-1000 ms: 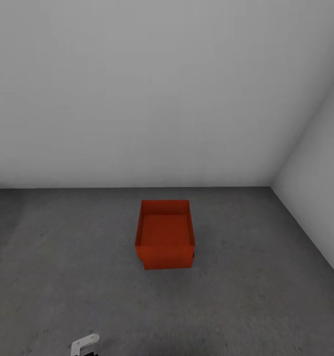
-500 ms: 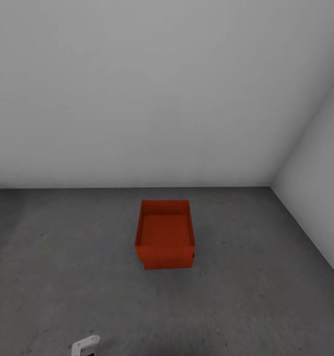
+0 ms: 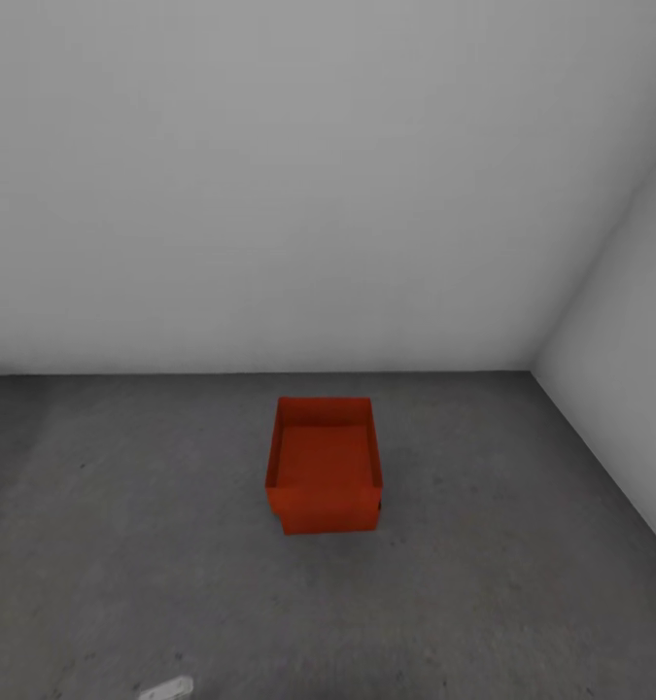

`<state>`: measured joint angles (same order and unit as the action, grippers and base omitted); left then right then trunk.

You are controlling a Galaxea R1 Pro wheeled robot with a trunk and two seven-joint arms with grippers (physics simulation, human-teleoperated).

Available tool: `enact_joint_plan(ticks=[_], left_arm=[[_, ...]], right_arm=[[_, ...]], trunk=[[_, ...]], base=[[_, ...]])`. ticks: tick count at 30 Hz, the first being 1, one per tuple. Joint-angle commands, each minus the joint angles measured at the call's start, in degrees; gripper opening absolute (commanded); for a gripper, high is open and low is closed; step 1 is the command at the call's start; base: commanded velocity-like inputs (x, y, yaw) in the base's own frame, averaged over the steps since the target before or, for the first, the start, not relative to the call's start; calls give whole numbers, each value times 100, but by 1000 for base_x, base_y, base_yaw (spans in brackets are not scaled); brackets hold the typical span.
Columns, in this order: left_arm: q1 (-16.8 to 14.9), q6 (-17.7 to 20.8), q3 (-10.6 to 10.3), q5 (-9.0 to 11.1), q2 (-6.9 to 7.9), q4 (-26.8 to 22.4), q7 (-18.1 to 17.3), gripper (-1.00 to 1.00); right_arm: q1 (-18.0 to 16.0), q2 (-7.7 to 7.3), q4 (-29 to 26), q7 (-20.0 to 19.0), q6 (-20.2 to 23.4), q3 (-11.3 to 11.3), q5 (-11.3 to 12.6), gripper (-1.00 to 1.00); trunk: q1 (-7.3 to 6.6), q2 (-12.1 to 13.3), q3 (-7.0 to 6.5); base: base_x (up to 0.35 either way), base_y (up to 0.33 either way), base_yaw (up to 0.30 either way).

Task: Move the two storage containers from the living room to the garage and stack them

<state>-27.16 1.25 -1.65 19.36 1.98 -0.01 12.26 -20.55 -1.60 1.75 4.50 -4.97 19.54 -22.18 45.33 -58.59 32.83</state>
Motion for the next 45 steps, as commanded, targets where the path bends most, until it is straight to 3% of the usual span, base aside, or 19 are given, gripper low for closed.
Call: enact_joint_plan(ticks=[1,14,25,38,45], left_arm=[[24,11,-20,25,-2,0,14,100],[455,-53,-20,24,-44,-1,4,100],[642,-61,-18,24,-51,-1,6,100],[1098,-73,-18,24,-38,-6,12,100],[1281,-188,-17,29,-38,-6,13,100]], right_arm=[[14,2,19,25,-32,47,-58,100],[200,86,19,25,-51,47,-67,100],[209,89,19,25,-32,50,-62,100],[225,44,19,38,-18,51,-52,100],[705,-16,19,42,-154,53,-71,100]], trunk=[[0,-3,-5],[0,-3,-124],[0,-3,-225],[0,-3,-344],[0,-3,-409]], base=[[0,0,0],[0,0,0],[0,0,0],[0,0,0],[0,0,0]])
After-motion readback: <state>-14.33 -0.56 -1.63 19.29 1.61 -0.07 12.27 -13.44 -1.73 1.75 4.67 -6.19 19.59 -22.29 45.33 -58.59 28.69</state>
